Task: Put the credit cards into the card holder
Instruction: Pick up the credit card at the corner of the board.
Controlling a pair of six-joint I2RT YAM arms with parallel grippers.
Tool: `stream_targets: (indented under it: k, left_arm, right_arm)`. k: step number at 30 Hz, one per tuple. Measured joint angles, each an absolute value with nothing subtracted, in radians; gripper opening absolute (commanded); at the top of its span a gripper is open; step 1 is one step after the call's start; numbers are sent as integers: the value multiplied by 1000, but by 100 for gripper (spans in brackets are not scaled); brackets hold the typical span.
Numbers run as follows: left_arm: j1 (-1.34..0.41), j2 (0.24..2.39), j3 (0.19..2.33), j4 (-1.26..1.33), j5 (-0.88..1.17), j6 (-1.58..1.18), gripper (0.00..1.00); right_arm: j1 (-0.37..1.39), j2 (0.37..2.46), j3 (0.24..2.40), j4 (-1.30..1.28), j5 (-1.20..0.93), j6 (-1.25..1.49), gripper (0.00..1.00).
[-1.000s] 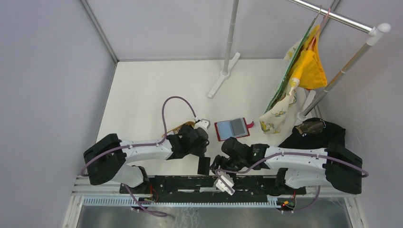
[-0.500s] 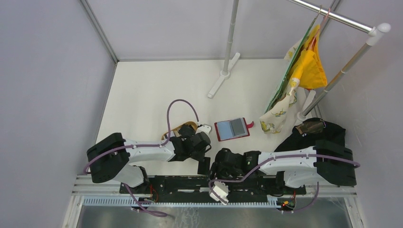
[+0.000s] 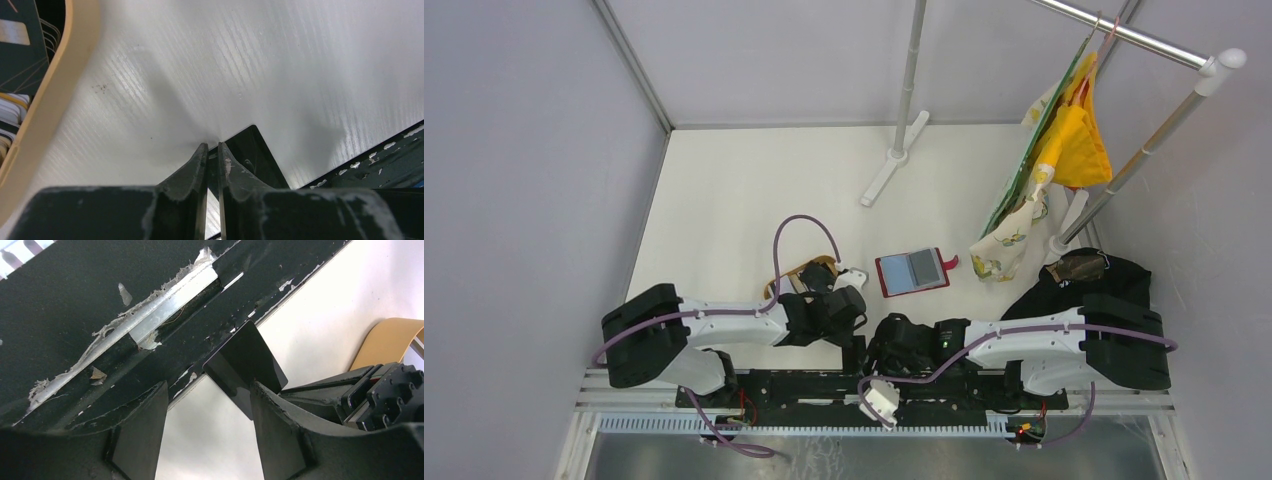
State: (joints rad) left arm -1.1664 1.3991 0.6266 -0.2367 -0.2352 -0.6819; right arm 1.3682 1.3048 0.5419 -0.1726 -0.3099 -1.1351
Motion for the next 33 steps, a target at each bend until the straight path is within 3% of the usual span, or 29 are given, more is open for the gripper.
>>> stream_targets:
  k: [33]
  left_arm:
    - [-1196, 1372, 614, -289, -265, -801, 19]
  right_arm:
    - [1455, 1390, 595, -110, -163, -969, 62]
